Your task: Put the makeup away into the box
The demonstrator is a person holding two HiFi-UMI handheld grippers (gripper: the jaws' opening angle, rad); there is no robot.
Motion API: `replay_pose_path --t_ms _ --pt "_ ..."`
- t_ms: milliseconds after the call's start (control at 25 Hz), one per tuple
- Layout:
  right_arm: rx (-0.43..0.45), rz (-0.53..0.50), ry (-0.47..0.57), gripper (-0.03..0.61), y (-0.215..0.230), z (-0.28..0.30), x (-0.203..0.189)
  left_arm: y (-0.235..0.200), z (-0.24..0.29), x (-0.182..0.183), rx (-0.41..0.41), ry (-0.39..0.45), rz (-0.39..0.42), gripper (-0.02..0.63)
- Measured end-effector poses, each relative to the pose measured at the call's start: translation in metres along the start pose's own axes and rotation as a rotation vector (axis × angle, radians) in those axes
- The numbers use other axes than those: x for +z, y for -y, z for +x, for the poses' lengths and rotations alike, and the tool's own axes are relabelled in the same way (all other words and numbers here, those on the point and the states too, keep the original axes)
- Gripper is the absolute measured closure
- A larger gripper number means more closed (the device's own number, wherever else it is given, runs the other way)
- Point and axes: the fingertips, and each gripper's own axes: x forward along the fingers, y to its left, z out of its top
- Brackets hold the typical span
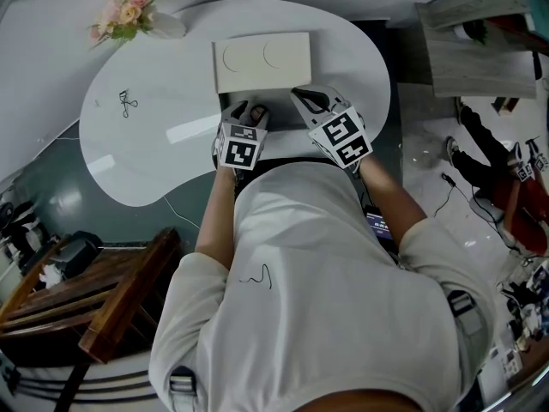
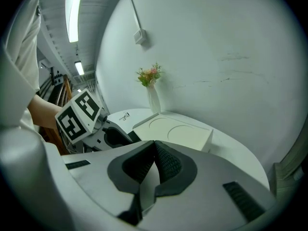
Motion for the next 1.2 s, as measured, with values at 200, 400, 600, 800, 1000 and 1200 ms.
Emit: replay_pose_path --t_ms 200,400,600,800,1000,1200 --pt "0.032 -0.027 -0.009 0.58 -0.019 0.015 0.002 -0.009 -0.029 0.01 0.047 0.119 -0.08 0.484" --pt "0.046 -0.057 -0.013 0.58 -0.045 0.023 0.003 -0.024 -0.065 0.001 0.08 0.258 -0.199 0.578" --pt "0.053 -0.077 -0.023 0.58 -0.08 0.032 0.005 -0.029 -0.109 -0.01 0.047 0.395 -0.263 0.588" --pt "0.037 -0.086 -0.03 0.58 -0.135 0.037 -0.003 -0.037 -0.156 -0.044 0.059 0.486 -0.321 0.589" --pt "-0.022 -0.06 -0.029 0.58 -0.188 0.037 -0.016 -0.041 -0.19 -0.094 0.053 0.536 -0.359 0.589" --pt "-0.119 -0.057 -0.028 0.58 -0.223 0.022 -0.034 -0.027 -0.208 -0.128 -0.004 0.577 -0.35 0.592"
